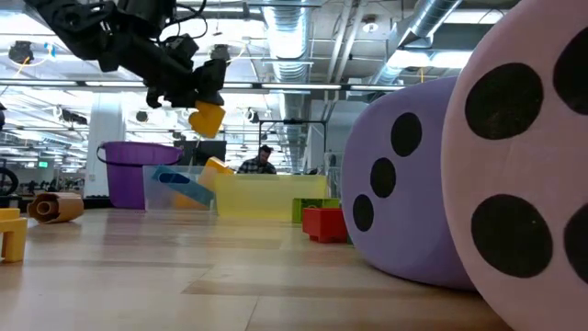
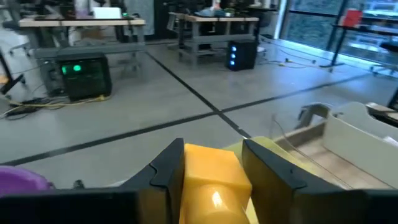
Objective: Pick & Place Toys
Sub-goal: Put the big yellow game piece into the white bin, then put the small green game piece into the yellow bin
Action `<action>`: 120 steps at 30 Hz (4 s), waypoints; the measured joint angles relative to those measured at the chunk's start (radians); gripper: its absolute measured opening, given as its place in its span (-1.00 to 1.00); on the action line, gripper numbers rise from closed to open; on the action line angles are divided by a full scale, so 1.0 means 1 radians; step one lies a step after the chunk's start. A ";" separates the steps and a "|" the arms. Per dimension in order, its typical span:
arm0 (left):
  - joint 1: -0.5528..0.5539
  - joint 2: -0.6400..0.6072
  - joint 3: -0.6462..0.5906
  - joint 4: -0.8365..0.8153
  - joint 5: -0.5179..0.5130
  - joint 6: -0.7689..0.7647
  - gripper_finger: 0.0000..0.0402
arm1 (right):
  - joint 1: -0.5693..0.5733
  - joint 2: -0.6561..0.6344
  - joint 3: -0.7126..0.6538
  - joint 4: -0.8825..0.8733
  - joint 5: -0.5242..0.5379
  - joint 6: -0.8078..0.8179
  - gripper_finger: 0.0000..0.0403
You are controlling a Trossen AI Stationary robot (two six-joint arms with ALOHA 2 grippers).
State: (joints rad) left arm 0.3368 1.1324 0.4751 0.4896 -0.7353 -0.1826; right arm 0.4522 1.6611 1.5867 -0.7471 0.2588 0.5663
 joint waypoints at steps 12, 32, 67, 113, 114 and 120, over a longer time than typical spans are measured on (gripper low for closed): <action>0.015 0.000 0.000 0.007 0.040 -0.072 0.71 | 0.004 0.000 0.000 0.000 -0.026 0.002 -0.17; -0.576 0.019 0.075 0.005 0.389 -0.468 0.73 | 0.251 -0.278 0.187 -0.658 0.370 0.252 -0.17; -0.324 0.552 0.658 -0.723 0.737 0.214 0.77 | 0.281 -0.151 0.183 -0.703 0.186 0.401 -0.17; -0.329 0.835 0.659 -0.591 0.857 0.464 0.53 | 0.136 -0.150 0.175 -0.584 0.393 0.470 -0.17; -0.338 0.835 0.659 -0.591 0.855 0.463 0.49 | 0.136 -0.150 0.175 -0.584 0.393 0.470 -0.17; -0.383 0.835 0.659 -0.593 0.830 0.463 0.24 | 0.136 -0.150 0.175 -0.584 0.394 0.458 -0.17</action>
State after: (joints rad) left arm -0.0461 1.9678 1.1343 -0.1032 0.0947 0.2803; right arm 0.5884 1.5116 1.7622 -1.3308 0.6527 1.0240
